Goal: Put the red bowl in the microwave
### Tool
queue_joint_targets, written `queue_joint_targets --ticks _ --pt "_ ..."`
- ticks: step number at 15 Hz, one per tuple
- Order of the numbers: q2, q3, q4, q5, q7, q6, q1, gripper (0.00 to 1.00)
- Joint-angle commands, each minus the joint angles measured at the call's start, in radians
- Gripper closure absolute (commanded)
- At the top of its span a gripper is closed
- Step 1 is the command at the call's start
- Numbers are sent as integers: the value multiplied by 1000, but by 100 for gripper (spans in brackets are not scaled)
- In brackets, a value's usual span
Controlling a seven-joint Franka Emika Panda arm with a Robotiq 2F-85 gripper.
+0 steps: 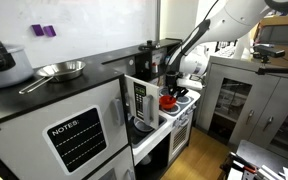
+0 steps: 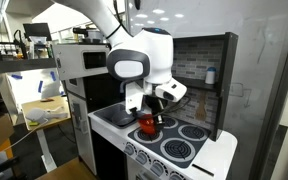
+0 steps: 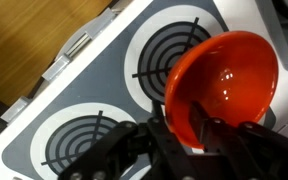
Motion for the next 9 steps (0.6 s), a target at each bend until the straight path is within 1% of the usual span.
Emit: queue_joint_targets --ticks 1,2,9 --pt "2 26 4 33 -32 4 -29 97" --pt "-2 27 0 36 -35 5 -31 100" --pt "-63 23 -65 25 -42 8 -22 98"
